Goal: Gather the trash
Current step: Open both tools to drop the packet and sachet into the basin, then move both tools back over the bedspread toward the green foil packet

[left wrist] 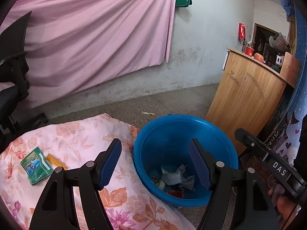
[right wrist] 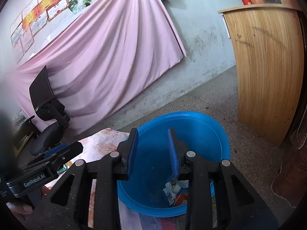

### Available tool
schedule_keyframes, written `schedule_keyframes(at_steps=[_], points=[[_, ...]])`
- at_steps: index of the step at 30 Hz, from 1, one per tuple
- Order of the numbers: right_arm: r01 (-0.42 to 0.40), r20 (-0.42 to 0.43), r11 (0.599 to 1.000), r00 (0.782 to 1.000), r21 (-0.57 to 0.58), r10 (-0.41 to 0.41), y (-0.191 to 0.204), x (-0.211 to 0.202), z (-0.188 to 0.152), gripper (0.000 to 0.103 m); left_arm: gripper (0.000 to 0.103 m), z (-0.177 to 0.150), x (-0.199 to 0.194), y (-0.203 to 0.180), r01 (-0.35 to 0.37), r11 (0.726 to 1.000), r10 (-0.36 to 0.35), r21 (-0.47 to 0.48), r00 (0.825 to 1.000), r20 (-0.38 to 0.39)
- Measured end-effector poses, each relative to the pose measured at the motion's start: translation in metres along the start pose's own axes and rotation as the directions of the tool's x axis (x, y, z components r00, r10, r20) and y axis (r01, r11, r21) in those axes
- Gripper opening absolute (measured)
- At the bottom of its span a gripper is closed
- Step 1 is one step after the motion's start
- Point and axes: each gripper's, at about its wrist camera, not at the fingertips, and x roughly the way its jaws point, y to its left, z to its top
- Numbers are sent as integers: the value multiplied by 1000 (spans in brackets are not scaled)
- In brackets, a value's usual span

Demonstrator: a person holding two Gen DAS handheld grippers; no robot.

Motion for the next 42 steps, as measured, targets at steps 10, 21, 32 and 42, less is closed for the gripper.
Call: schedule_keyframes(at_steps=[10, 21, 32, 42], points=[[-11, 36, 999, 999, -43, 13, 15, -13, 6, 58, 68, 0, -22, 5, -25, 1000, 25, 9, 999, 39], [-36, 102, 996, 994, -87, 45, 45, -29, 11, 83, 80, 4, -57, 22, -73, 997, 74, -10, 992, 104], [-112, 211, 984, 967, -141, 140, 92, -43, 9, 103, 101, -5, -113, 73, -140, 984, 162, -110, 962, 222], [-184, 313, 939, 909, -291, 275, 159, -54, -6, 103, 101, -30, -178, 134, -208, 950, 285, -232, 882, 376]])
